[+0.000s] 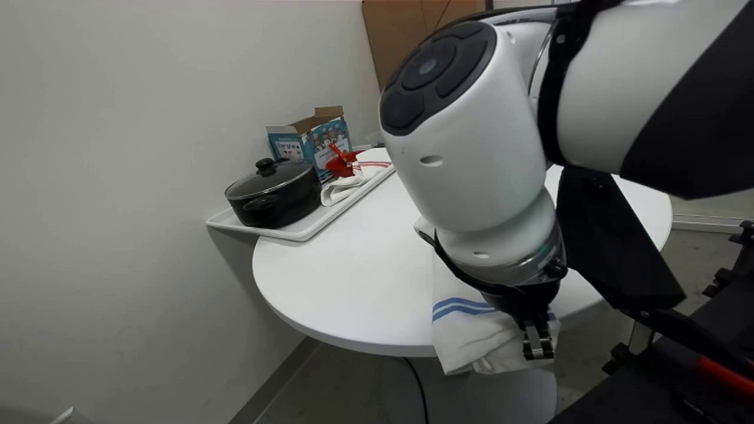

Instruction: Fold the towel on the table

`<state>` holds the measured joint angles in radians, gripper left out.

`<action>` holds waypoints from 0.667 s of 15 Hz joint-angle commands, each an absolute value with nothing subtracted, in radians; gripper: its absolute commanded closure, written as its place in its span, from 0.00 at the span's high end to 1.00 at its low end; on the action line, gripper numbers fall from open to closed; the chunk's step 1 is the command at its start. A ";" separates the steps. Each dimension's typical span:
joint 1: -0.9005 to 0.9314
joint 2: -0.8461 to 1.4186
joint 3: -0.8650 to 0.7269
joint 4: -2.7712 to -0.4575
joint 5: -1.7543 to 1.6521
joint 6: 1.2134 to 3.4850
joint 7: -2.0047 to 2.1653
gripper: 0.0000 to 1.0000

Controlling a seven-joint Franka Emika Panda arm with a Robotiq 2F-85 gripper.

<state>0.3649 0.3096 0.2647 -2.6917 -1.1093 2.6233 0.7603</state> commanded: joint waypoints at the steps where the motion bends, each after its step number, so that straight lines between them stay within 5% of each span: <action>1: 0.334 0.231 0.315 -2.681 -0.925 2.638 0.614 0.03; 10: 0.155 0.062 0.323 -2.529 -0.200 2.598 0.066 0.03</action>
